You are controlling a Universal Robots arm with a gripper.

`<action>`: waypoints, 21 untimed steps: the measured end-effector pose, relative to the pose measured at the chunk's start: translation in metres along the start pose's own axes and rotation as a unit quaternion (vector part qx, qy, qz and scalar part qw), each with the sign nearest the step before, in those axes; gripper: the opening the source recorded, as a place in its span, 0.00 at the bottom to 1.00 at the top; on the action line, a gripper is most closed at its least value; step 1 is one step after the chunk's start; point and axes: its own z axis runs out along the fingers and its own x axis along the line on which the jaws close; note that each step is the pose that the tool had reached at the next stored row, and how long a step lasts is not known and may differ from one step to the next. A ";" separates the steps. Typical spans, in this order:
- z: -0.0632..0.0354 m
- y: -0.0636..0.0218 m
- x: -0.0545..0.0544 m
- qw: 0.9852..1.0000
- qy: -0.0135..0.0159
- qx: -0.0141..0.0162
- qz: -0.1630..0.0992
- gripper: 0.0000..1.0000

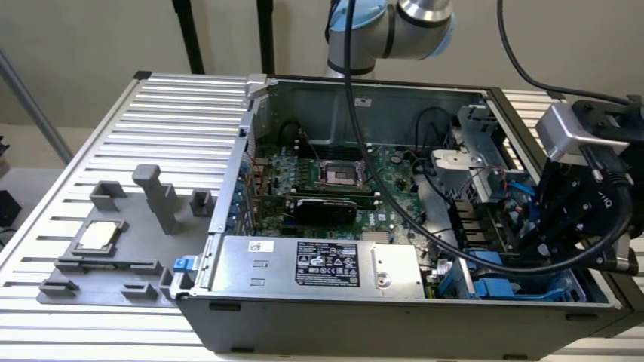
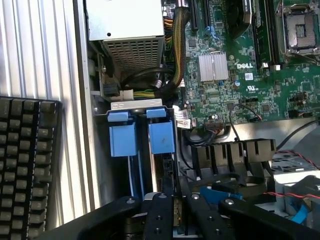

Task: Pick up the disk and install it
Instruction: 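Insert the first disk wire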

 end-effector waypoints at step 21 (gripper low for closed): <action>0.0022 0.0009 -0.007 1.000 0.025 0.003 0.005 0.16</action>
